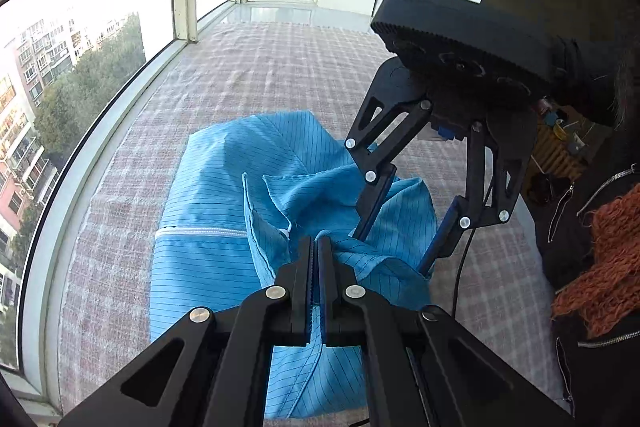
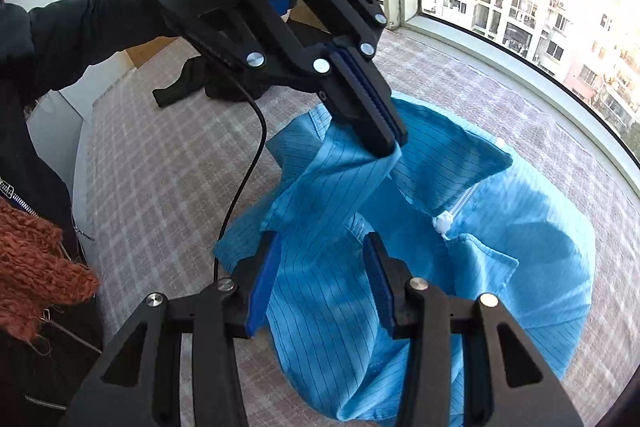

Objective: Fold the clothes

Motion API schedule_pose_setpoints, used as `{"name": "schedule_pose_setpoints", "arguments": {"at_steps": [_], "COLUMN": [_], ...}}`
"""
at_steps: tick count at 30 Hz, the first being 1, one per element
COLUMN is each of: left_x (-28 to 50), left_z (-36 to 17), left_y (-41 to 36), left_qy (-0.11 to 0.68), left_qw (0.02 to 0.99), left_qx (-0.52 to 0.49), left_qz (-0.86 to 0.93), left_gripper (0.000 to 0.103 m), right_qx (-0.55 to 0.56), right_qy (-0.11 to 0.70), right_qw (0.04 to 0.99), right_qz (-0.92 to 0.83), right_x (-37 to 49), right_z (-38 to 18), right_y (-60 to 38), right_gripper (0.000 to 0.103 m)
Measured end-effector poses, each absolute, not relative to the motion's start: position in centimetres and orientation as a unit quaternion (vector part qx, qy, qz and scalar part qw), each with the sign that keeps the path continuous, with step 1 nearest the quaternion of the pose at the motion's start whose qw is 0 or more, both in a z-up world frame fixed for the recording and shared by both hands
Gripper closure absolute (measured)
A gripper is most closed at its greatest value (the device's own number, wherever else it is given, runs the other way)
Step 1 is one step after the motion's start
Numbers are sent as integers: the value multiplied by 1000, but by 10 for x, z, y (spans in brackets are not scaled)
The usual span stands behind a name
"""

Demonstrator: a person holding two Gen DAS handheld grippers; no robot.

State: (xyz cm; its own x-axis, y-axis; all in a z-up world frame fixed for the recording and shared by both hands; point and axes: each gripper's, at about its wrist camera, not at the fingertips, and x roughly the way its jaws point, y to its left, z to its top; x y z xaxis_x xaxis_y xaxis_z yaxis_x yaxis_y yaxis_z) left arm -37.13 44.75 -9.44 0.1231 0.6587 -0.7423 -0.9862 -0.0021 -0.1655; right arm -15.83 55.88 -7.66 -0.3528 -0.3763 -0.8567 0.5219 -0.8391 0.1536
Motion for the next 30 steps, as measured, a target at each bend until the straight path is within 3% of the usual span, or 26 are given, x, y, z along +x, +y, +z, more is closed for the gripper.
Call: {"name": "schedule_pose_setpoints", "arguments": {"at_steps": [3,8,14,15,16,18,24,30], "left_x": [-360,-350,-331,-331,-331,-330,-329,-336], "left_z": [-99,-110,-119,-116,-110,-98,-99,-103], "left_y": [430,413,371,366,357,340,324,304], "left_qy": [225,223,224,226,226,227,233,226], "left_qw": [666,656,647,645,643,639,635,628], "left_qx": [-341,-349,-359,-361,-361,-363,-370,-393], "left_qz": [625,631,634,635,636,639,637,633], "left_gripper": [102,102,102,102,102,102,102,102], "right_qx": [511,526,565,560,556,555,566,481], "right_qy": [95,104,50,48,49,52,11,-215], "right_qw": [268,287,312,317,317,308,280,297], "right_qz": [-811,-794,-762,-764,-767,-771,-775,-796], "right_x": [-164,-169,-178,-176,-174,-172,-169,-150], "right_z": [-81,-91,-119,-119,-118,-118,-117,-105], "right_y": [565,577,583,584,584,587,614,677], "right_gripper": [60,52,52,58,77,96,99,99]}}
